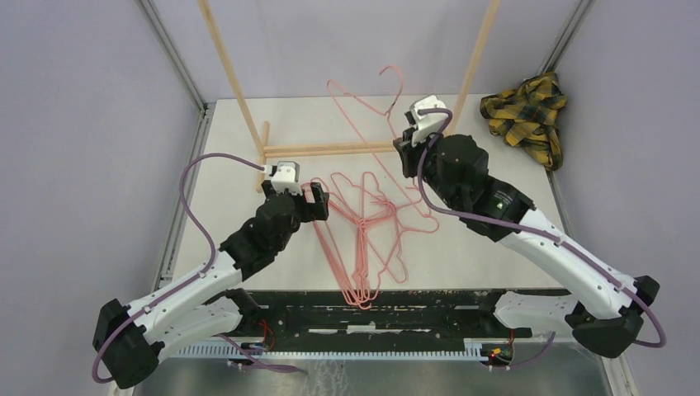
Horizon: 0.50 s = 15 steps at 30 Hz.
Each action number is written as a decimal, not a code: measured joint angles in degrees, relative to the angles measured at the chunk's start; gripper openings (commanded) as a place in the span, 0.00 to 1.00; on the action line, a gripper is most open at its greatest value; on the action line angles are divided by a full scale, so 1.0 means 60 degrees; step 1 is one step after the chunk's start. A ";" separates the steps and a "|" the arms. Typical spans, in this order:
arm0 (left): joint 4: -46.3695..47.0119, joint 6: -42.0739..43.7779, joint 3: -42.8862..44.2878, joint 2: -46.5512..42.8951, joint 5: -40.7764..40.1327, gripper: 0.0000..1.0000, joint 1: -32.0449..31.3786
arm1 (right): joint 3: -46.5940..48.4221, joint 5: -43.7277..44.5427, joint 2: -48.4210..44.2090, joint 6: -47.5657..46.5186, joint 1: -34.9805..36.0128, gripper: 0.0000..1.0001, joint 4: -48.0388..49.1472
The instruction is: Organize the hangers
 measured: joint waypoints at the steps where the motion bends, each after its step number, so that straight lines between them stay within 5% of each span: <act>1: -0.0015 0.0000 -0.0022 -0.0004 0.0000 0.99 0.0000 | 0.0284 0.0182 0.0208 -0.0248 -0.0066 0.01 0.0273; 15: -0.0237 -0.0004 -0.0299 -0.0215 -0.0095 0.99 0.0000 | 0.1763 0.0517 0.3111 -0.1698 -0.1774 0.01 0.2728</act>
